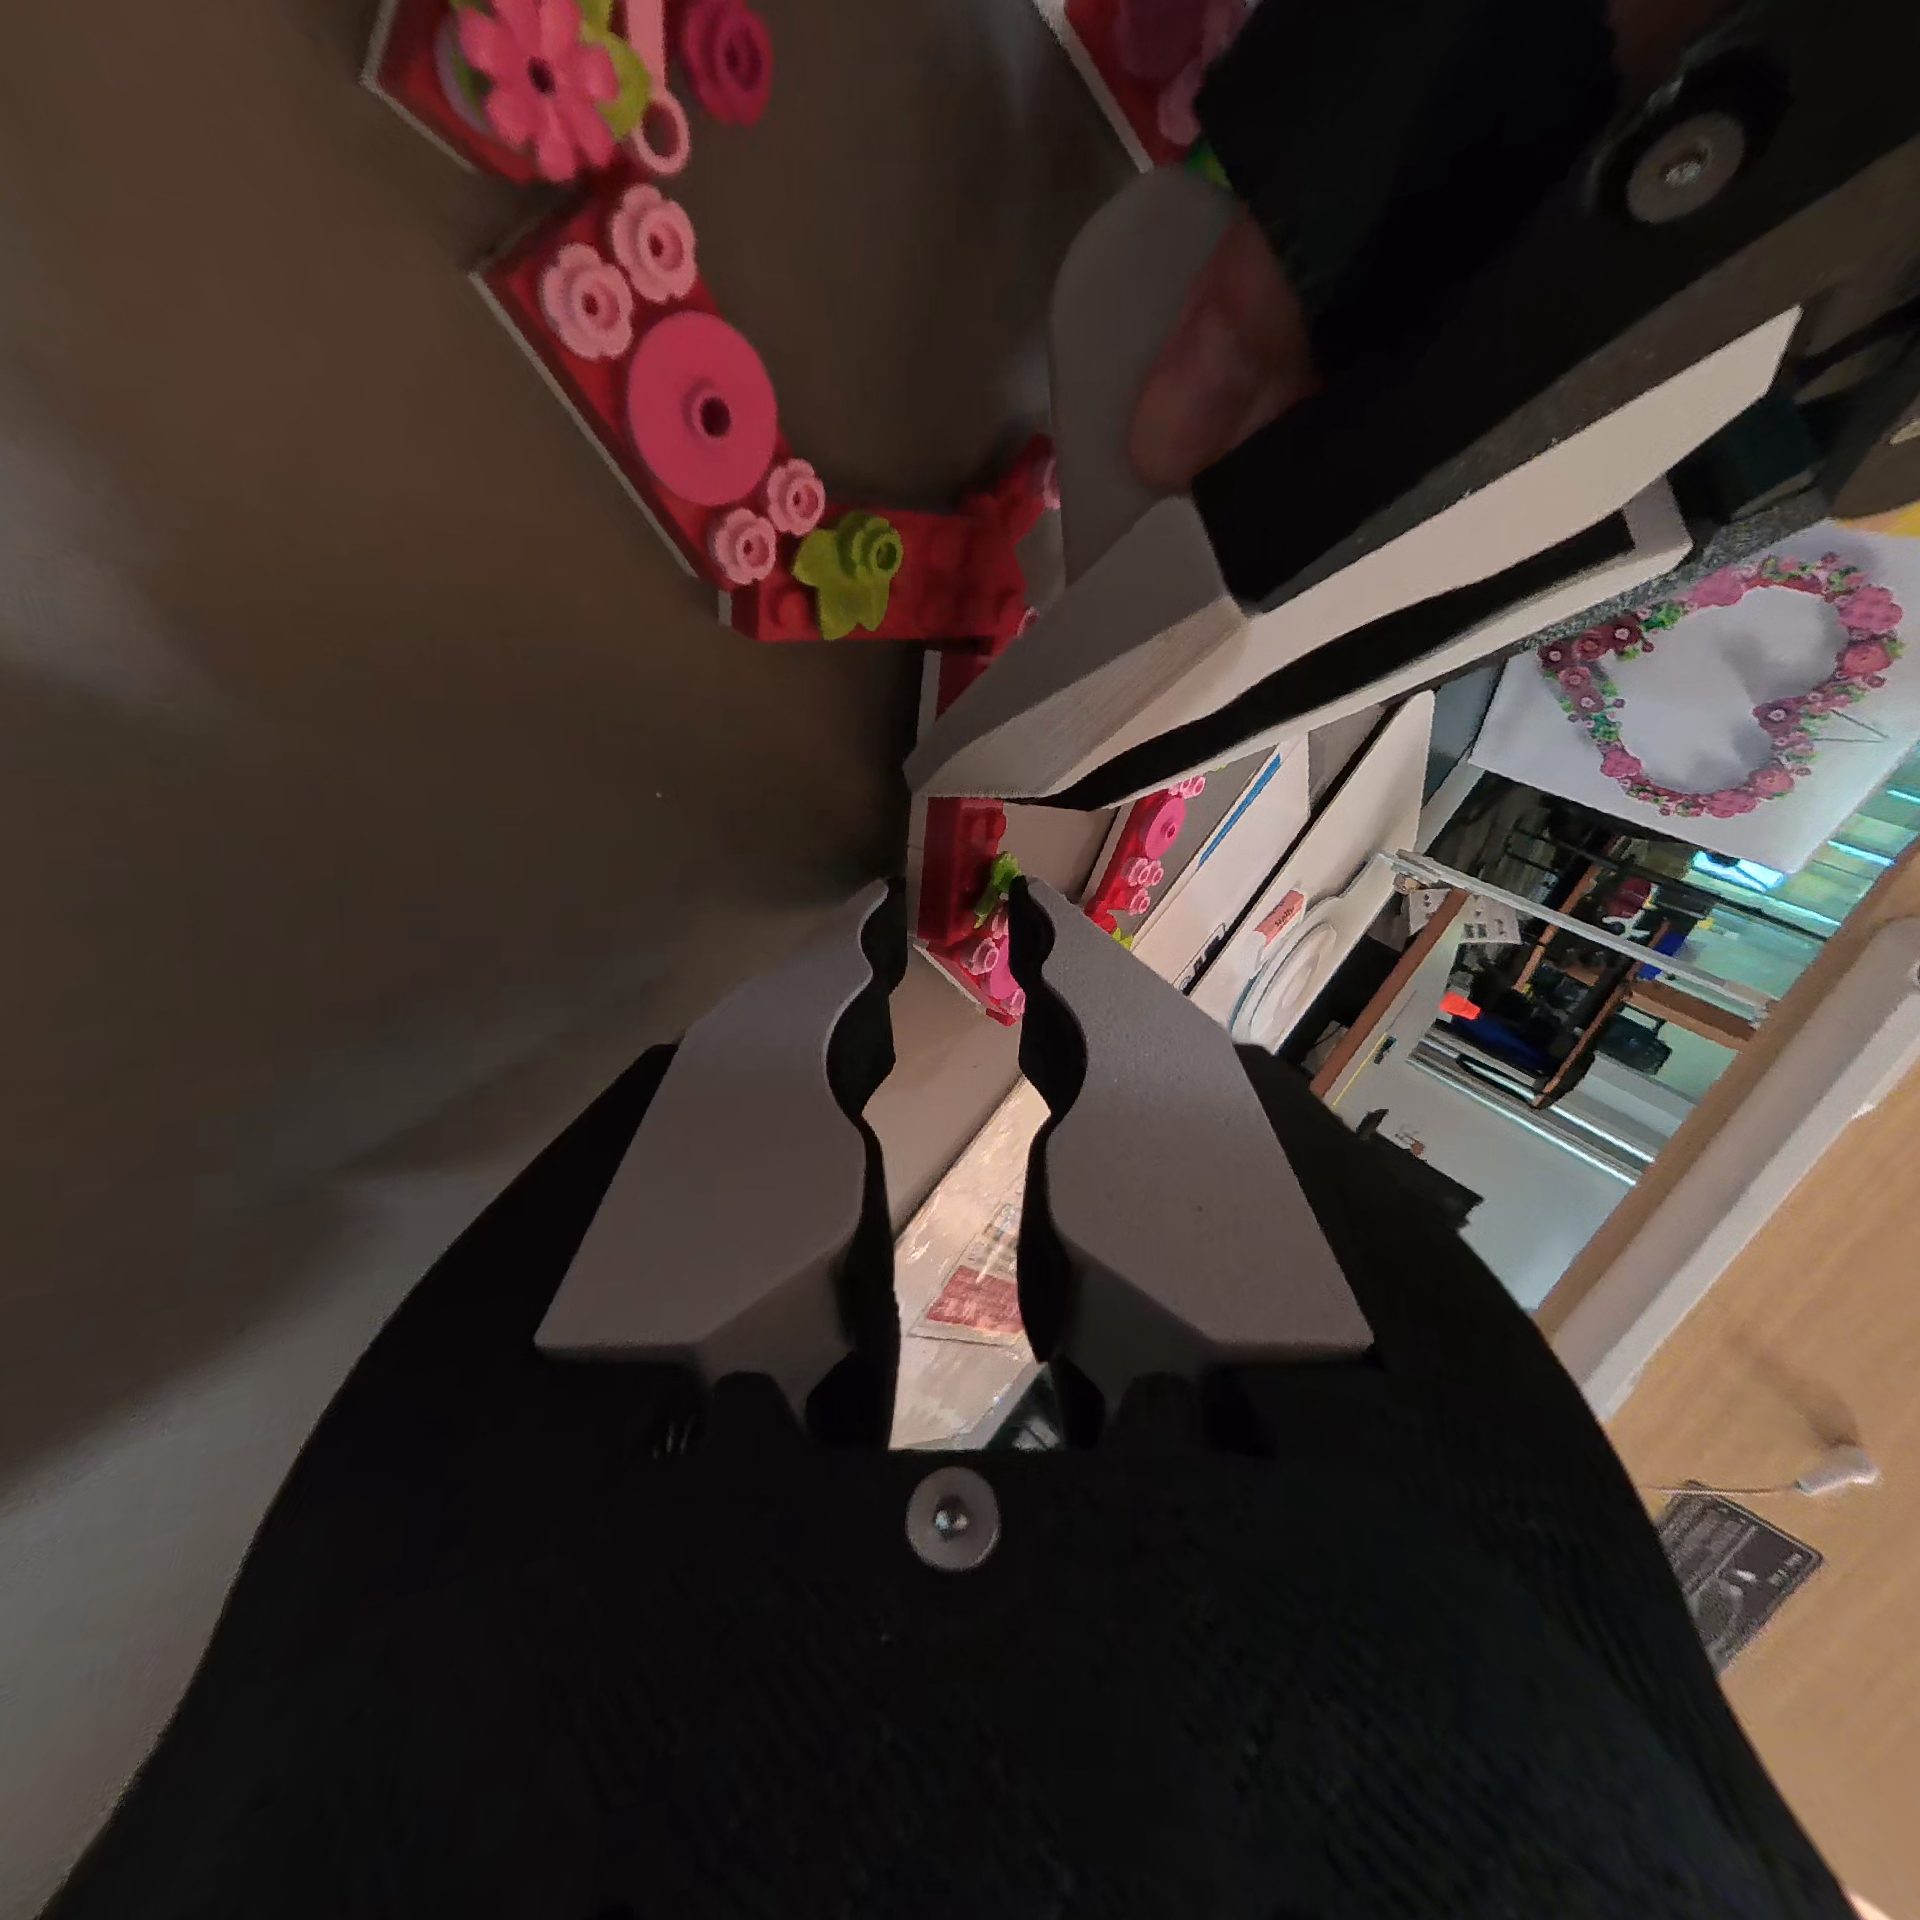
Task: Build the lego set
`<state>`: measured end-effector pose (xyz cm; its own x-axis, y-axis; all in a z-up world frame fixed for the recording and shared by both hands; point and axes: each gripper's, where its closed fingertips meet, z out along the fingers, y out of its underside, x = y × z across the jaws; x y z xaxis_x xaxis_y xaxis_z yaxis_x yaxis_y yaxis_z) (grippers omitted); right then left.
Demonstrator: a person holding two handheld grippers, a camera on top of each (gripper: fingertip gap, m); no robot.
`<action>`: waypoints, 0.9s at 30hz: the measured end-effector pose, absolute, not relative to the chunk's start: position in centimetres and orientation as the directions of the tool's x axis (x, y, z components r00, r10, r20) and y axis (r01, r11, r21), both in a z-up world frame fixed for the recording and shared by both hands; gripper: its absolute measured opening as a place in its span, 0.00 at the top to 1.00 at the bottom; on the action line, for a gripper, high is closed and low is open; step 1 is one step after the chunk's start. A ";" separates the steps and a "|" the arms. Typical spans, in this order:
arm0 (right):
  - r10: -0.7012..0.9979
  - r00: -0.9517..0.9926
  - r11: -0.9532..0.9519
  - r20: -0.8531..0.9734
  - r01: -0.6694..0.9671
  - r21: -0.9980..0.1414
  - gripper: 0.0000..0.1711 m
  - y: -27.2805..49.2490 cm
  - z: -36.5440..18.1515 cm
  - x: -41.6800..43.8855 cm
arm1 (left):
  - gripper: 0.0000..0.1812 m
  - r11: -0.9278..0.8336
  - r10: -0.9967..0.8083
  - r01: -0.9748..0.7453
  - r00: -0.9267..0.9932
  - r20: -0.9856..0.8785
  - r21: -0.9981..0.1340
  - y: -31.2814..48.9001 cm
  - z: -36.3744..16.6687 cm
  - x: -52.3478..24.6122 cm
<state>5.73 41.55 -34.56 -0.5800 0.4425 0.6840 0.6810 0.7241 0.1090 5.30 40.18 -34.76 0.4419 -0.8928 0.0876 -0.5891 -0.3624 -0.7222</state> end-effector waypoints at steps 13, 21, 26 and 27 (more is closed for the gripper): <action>0.664 -0.269 0.575 0.698 0.780 -0.246 0.90 42.4 -33.8 5.9 | 0.74 0.099 -0.823 -0.730 0.323 -0.468 -0.676 41.6 -33.0 5.5; 0.738 -0.171 0.521 0.652 0.758 -0.391 0.89 42.8 -33.4 5.6 | 0.90 0.327 -0.639 -0.805 0.198 -0.743 -0.495 42.5 -32.8 5.2; 0.734 -0.176 0.524 0.656 0.761 -0.383 0.89 43.1 -33.7 5.6 | 0.93 0.381 -0.541 -0.855 0.102 -0.835 -0.351 42.8 -33.2 5.2; 0.724 -0.181 0.531 0.665 0.763 -0.369 0.89 43.1 -33.7 5.6 | 0.93 0.388 -0.533 -0.856 0.094 -0.841 -0.341 42.8 -33.2 5.2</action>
<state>5.64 43.13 -33.70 -0.1815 0.7241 0.6654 0.7629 0.5306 -0.3694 5.20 42.79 -33.19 0.0937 -0.5328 -0.8410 -0.8559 0.3884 -0.3414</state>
